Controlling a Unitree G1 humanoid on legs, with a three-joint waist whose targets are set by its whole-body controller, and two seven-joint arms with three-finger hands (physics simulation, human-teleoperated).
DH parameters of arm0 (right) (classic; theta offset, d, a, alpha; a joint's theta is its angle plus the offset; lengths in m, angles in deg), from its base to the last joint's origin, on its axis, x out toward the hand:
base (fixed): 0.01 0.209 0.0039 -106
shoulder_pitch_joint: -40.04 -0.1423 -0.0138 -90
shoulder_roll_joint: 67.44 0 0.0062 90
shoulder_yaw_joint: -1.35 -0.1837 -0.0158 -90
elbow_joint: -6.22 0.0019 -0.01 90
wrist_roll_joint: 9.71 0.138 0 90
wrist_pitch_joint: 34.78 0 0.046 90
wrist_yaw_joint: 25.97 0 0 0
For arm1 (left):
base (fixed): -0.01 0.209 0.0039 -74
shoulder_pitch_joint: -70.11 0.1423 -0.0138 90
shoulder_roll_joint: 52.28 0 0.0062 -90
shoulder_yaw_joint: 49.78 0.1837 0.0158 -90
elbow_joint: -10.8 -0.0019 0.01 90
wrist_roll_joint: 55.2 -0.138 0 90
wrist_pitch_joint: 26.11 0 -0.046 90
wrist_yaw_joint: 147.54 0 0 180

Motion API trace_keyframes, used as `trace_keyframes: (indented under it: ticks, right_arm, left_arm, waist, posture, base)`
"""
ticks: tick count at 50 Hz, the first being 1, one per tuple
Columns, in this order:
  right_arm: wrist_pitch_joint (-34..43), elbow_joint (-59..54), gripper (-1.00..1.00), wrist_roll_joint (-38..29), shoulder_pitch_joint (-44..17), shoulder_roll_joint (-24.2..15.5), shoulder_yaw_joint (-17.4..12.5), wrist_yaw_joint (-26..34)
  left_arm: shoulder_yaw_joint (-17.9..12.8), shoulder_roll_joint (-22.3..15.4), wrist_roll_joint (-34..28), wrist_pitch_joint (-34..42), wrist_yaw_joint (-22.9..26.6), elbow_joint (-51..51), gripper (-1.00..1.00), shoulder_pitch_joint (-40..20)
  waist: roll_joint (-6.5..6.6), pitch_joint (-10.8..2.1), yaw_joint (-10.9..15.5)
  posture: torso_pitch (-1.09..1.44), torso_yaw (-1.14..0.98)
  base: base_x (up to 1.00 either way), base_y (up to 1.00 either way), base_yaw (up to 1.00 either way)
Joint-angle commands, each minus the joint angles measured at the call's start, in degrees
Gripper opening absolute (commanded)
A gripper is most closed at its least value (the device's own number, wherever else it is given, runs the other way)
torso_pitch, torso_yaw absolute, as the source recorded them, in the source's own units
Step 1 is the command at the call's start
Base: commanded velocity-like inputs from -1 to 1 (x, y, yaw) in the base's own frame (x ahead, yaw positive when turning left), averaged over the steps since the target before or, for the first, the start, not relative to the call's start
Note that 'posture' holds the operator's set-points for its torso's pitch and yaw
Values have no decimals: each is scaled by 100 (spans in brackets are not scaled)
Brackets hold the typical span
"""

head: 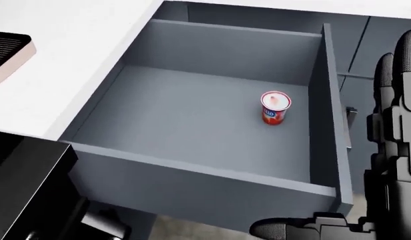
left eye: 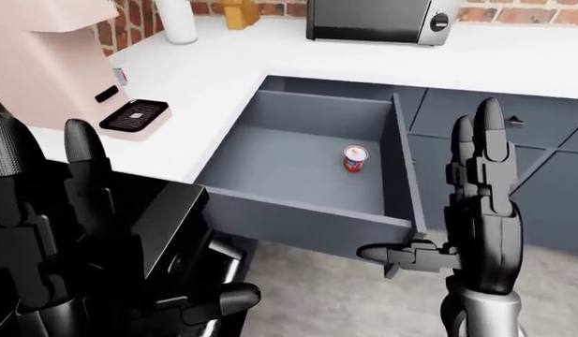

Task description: Close the right drawer.

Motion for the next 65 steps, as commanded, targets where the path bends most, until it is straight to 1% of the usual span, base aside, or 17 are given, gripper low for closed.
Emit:
trace_keyframes:
  ticks: [1,2,3,4,10,15,25,28,29,37,41,42,45,46,51,52,65]
  right_arm:
    - [-133,166,100,5,-62,7,40,-12]
    - [-148,146,100,6,-62,3,34,-13]
    - [-160,137,100,16,-60,4,30,-16]
    - [-179,113,100,11,-55,0,29,-16]
    - [-243,69,100,18,-31,0,9,-19]
    - [-177,129,100,2,-37,11,20,-7]
    - [-90,201,100,-32,-55,9,55,-7]
    - [-117,176,100,-25,-47,6,49,-10]
    - [-123,171,100,-23,-49,7,46,-13]
    - [-284,16,100,11,-17,1,7,-25]
    - [-235,50,100,-13,-28,11,29,-18]
    - [-221,58,100,-15,-32,12,34,-16]
    - [-221,108,100,15,-35,13,74,-1]
    - [-208,94,100,6,-45,11,84,-1]
    - [-207,106,100,36,-42,6,59,-11]
    - [-205,109,100,41,-46,5,49,-14]
    - [-374,-3,100,95,-25,0,-14,-26]
  left_arm:
    - [-25,-15,12,-45,-24,173,100,-32]
    - [-31,-16,20,-27,-25,187,100,-37]
    - [-33,-16,19,-24,-25,188,100,-40]
    - [-36,-16,23,-20,-24,196,100,-38]
    - [-44,-14,20,12,-23,220,100,-43]
    - [-56,-10,20,34,-22,231,100,-51]
    - [-55,-7,34,29,-10,234,100,-46]
    - [-42,-6,25,37,-10,243,100,-40]
    - [-43,-6,26,38,-11,243,100,-42]
    - [-45,-9,9,28,-21,206,100,-62]
    - [-51,-11,19,24,-22,208,100,-59]
    - [-49,-11,14,23,-22,208,100,-57]
    - [-50,-9,18,14,-20,200,100,-53]
    - [-43,-8,10,6,-19,197,100,-47]
    - [-50,-10,20,15,-16,211,100,-42]
    - [-53,-9,22,34,-17,228,100,-44]
    - [-51,-12,18,68,-18,225,100,-75]
  waist:
    - [119,-102,21]
    - [165,-13,69]
    - [-29,18,59]
    - [38,-33,23]
    - [-193,-119,59]
    - [-718,-198,93]
    - [-278,-5,-36]
    - [166,-147,-40]
    - [-33,-118,36]
    - [-292,-80,53]
    - [-828,-217,32]
    - [-568,-143,-37]
    - [-587,-32,-51]
    - [-565,-180,-43]
    - [-145,-233,-116]
    - [-342,-166,-91]
    - [-413,-348,-8]
  posture:
    - [0,0]
    - [0,0]
    - [0,0]
    - [0,0]
    - [0,0]
    - [0,0]
    - [0,0]
    - [0,0]
    - [0,0]
    - [0,0]
    - [0,0]
    - [0,0]
    - [0,0]
    - [0,0]
    - [0,0]
    - [0,0]
    - [0,0]
  base:
    - [15,0,0]
    - [13,0,0]
    - [14,0,0]
    - [13,0,0]
    - [14,0,0]
    - [14,0,0]
    - [14,0,0]
    - [14,0,0]
    - [14,0,0]
    - [14,0,0]
    - [13,0,0]
    - [14,0,0]
    - [9,0,0]
    - [0,0,0]
    - [0,0,0]
    - [0,0,0]
    - [0,0,0]
